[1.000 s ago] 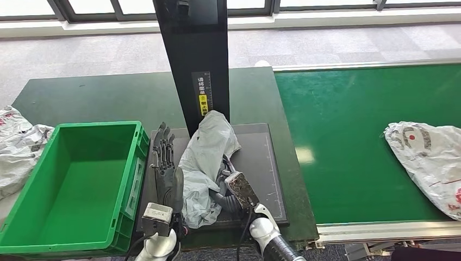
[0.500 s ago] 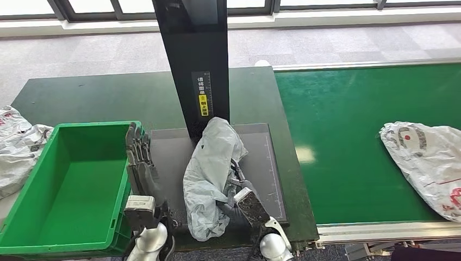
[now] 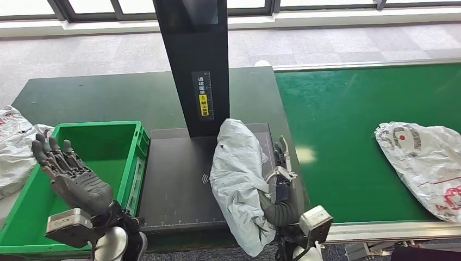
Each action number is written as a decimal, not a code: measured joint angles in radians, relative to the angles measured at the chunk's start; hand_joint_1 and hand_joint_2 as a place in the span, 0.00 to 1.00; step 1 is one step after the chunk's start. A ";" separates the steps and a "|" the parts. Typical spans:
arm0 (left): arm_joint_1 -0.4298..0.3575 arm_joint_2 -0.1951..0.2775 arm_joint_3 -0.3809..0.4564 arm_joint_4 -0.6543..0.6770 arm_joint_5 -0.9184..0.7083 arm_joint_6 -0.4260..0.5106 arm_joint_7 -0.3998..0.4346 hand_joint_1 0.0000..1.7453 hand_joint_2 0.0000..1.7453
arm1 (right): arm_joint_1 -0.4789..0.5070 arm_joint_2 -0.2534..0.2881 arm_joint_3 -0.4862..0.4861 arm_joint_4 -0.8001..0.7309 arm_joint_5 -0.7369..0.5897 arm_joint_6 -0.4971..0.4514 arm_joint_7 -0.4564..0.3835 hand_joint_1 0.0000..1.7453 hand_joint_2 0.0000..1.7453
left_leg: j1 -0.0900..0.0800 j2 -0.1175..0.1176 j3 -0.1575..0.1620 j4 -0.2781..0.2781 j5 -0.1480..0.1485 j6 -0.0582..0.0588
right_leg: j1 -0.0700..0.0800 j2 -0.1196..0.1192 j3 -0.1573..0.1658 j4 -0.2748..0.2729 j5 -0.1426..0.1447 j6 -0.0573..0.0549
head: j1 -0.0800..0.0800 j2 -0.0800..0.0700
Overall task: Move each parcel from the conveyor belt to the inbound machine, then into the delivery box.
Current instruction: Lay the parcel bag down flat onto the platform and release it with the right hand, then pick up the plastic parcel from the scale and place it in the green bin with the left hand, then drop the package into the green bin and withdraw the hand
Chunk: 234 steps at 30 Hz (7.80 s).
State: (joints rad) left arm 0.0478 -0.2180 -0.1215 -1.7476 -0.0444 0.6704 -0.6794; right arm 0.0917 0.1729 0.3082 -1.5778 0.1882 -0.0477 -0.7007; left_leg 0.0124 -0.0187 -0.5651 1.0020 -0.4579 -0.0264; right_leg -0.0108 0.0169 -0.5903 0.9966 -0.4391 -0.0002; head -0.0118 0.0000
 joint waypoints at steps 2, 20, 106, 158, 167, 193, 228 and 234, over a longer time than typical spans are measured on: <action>0.020 0.007 0.019 -0.049 -0.001 -0.012 0.000 0.00 0.25 | 0.024 -0.016 0.000 -0.070 -0.026 -0.019 0.000 0.00 1.00 | 0.000 0.000 0.000 0.000 0.000 0.000 | 0.000 0.000 0.000 0.000 0.000 0.000 | 0.000 0.000; -0.029 0.039 -0.018 0.123 -0.307 -0.219 0.027 0.00 1.00 | 0.047 -0.049 -0.079 -0.086 0.141 -0.211 0.103 0.00 1.00 | 0.000 0.001 0.001 0.000 0.001 0.000 | 0.000 0.001 0.000 -0.001 0.002 0.000 | 0.000 0.000; -0.350 0.012 -0.352 0.604 -0.793 -0.531 0.260 0.00 1.00 | -0.127 0.025 0.076 -0.071 0.136 -0.247 0.001 0.00 1.00 | -0.001 0.000 -0.008 0.000 0.009 0.000 | 0.000 0.000 -0.009 0.000 0.010 0.000 | 0.000 0.000; -0.624 -0.063 -0.657 1.306 -1.164 -0.372 0.481 1.00 1.00 | -0.173 -0.010 0.105 -0.047 0.115 -0.218 0.001 0.00 1.00 | -0.001 -0.002 -0.004 0.000 0.008 0.001 | 0.000 -0.002 0.000 -0.001 0.007 0.001 | 0.000 0.000; -0.578 -0.036 -0.617 1.287 -1.239 -0.317 0.541 1.00 1.00 | -0.133 -0.038 0.105 -0.050 0.112 -0.255 0.001 0.00 1.00 | -0.001 -0.001 -0.004 -0.001 0.002 0.001 | 0.000 -0.002 0.007 -0.001 0.004 0.001 | 0.000 0.000; -0.128 0.020 0.035 0.368 -0.315 0.030 0.000 1.00 1.00 | 0.038 -0.058 0.106 -0.155 0.159 -0.366 0.001 0.00 1.00 | 0.000 0.001 -0.004 -0.001 0.004 -0.001 | 0.000 0.000 -0.005 0.000 0.003 -0.001 | 0.000 0.000; -0.032 0.001 0.367 0.167 -0.419 0.015 0.139 0.33 1.00 | 0.047 -0.067 0.093 -0.163 0.168 -0.312 0.001 0.00 1.00 | -0.001 -0.002 -0.004 -0.001 0.005 0.000 | -0.002 -0.003 -0.003 0.000 0.003 0.000 | 0.000 0.000; -0.059 -0.007 0.389 0.222 -0.447 0.009 0.165 0.00 1.00 | 0.052 -0.058 0.084 -0.163 0.181 -0.308 0.001 0.00 1.00 | -0.004 -0.005 -0.001 -0.005 -0.006 0.003 | -0.004 -0.006 0.007 -0.001 -0.008 0.002 | 0.000 0.000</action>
State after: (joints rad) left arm -0.0112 -0.2254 0.2672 -1.5258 -0.4912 0.6794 -0.5147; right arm 0.1435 0.1152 0.3921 -1.7411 0.3692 -0.3558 -0.6996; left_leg 0.0080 -0.0235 -0.5658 0.9968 -0.4638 -0.0230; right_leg -0.0150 0.0108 -0.5829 0.9953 -0.4471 0.0014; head -0.0121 0.0000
